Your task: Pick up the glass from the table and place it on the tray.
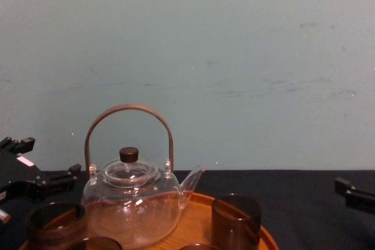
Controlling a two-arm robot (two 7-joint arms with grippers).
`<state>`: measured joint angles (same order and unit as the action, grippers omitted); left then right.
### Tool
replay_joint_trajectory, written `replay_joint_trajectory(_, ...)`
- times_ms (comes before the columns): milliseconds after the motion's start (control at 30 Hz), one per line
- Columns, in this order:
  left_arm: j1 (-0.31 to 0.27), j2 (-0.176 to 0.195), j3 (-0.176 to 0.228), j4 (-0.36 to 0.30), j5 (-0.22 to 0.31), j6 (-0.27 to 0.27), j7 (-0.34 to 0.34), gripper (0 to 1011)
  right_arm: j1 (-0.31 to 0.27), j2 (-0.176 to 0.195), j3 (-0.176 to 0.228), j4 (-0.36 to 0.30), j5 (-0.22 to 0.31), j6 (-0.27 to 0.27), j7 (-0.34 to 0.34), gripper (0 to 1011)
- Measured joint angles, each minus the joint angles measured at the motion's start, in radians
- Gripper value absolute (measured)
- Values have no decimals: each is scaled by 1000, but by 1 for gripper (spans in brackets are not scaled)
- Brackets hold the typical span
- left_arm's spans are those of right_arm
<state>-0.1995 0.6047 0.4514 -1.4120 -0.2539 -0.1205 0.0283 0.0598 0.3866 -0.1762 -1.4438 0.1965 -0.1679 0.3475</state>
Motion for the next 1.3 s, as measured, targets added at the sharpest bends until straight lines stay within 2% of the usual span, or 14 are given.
replay_joint_trajectory(1300, 0, 0, 0, 0, 0, 0, 0, 1001, 0, 0, 0, 0, 0, 0, 0, 1002)
